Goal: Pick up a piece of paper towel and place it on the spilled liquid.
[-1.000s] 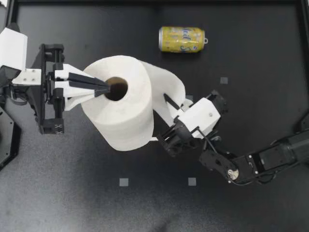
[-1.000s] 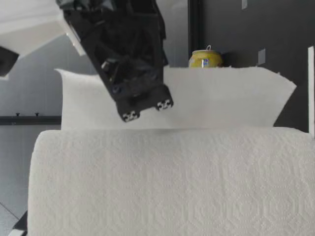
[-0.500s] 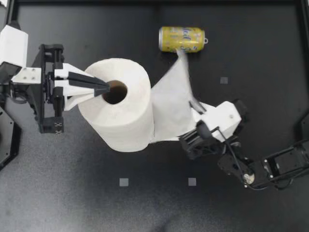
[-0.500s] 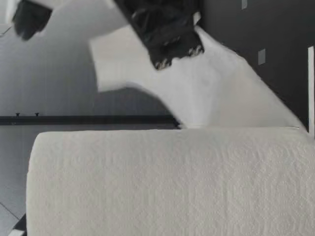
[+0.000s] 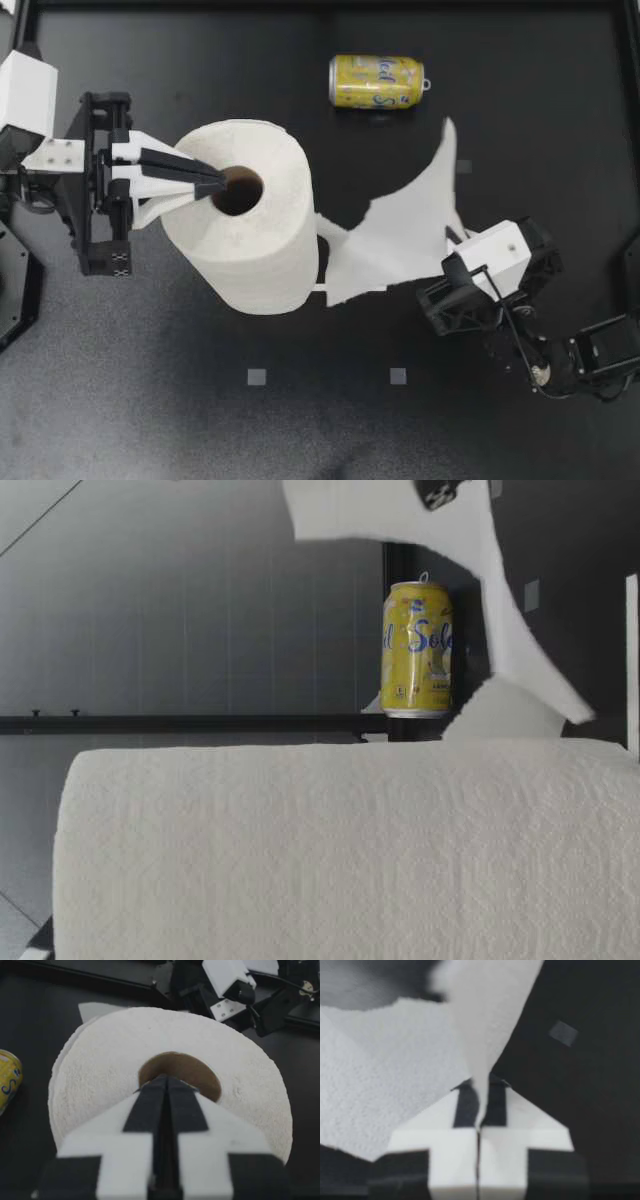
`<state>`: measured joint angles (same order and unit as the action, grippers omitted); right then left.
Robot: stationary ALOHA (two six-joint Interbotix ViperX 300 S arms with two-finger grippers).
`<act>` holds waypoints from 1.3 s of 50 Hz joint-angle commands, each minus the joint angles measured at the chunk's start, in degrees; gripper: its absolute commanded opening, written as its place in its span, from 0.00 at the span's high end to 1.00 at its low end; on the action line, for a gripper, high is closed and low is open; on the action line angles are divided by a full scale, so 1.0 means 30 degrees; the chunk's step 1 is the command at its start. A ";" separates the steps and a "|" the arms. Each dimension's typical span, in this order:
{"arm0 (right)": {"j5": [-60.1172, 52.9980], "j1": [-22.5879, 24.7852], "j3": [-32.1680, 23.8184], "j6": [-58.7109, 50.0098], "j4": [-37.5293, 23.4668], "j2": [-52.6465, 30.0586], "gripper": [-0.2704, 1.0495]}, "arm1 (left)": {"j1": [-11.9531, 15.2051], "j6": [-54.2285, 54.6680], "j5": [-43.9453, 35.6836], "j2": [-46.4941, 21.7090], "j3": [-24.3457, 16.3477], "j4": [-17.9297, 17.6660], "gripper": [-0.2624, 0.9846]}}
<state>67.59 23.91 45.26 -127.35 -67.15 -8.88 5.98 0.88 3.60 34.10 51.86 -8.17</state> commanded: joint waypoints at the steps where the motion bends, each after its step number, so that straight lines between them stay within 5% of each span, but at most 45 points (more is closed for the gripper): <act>1: 0.0176 0.0146 0.0146 -0.0088 0.0088 0.0117 0.88 | 0.0059 0.0117 0.0498 -0.0762 0.1406 -0.0088 0.74; 21: -0.0469 0.0557 0.3311 0.0205 0.2900 0.0527 0.88 | 0.0059 0.0146 0.0088 -0.0205 0.1699 -0.0146 0.74; 39: -0.0410 0.0557 0.6006 0.0293 0.3252 0.3604 0.88 | 0.0059 0.0146 -0.0527 -0.0176 0.1934 -0.0410 0.74; 51: -0.0557 0.0498 0.5273 -0.0117 -0.0381 0.3955 0.88 | 0.0059 0.0059 -0.1348 -0.0146 0.1816 -0.0439 0.74; 65: -0.2930 -0.1641 0.5449 -0.1289 -0.3604 0.3955 0.88 | -0.0498 -0.0352 -0.3662 0.0439 0.1436 -0.0352 0.74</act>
<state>59.94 21.01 61.79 -130.96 -76.03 1.93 5.01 -0.09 -6.86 35.42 55.55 -9.32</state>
